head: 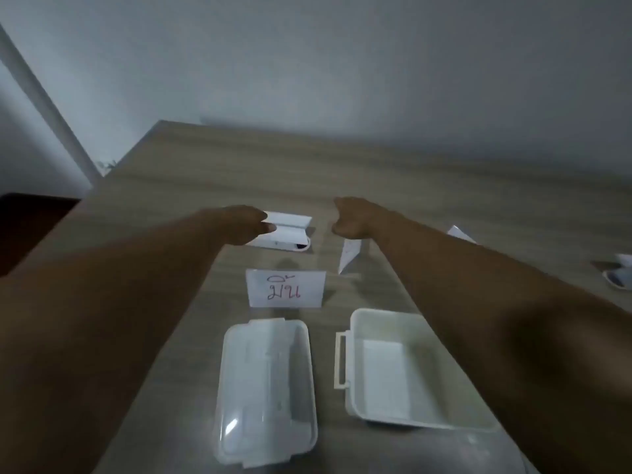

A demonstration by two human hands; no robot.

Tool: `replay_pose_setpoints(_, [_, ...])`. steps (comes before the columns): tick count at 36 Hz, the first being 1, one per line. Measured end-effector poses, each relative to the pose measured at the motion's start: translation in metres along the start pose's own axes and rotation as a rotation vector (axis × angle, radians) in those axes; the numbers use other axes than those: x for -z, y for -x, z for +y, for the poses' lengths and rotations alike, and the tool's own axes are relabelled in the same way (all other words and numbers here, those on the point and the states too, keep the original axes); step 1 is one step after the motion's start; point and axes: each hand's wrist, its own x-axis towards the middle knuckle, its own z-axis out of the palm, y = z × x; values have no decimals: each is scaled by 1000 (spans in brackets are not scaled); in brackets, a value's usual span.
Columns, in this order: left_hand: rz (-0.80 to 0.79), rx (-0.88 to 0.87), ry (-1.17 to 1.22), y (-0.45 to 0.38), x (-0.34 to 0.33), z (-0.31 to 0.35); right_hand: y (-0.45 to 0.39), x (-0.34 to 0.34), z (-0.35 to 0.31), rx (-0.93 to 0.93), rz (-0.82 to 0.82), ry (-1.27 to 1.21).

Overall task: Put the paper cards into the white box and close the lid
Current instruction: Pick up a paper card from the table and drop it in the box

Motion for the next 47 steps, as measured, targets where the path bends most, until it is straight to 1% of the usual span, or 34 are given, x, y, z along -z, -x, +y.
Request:
replay_pose_setpoints(3, [-41,9,38,-6,-33,-14,-2,-33,-11,11,-104,-42])
replay_pose_setpoints(7, [-68,18,68,-8,-71,-16,2,-80,-14,32,-126,-83])
replay_pose_setpoints(9, [-36,14,90,-10,-91,-19,1,-106,-17,36,-129,-107])
replay_pose_setpoints(13, [78,-13,95,-11,-122,-23,2,-145,-18,50,-30,-143])
replay_pose_setpoints(18, [130,-31,74,0,-136,-20,11,-162,-17,55,53,-138])
replay_pose_setpoints(22, [189,-47,115,6,-124,-21,15,-151,-17,79,157,-165])
replay_pose_setpoints(26, [266,-60,166,17,-94,-13,26,-120,-10,107,263,-154])
replay_pose_setpoints(30, [392,-88,211,34,-63,20,47,-88,10,134,411,-157])
replay_pose_setpoints(35, [465,-125,311,55,-53,82,97,-61,52,117,522,-174])
replay_pose_setpoints(38, [439,-213,325,70,-60,133,145,-59,92,62,543,-230])
replay_pose_setpoints(41, [400,-289,305,84,-70,177,189,-68,128,-18,549,-339])
replay_pose_setpoints(45, [353,-389,222,101,-90,226,241,-90,163,-107,511,-438])
replay_pose_setpoints(47, [306,-399,197,108,-105,241,257,-106,177,-134,489,-456])
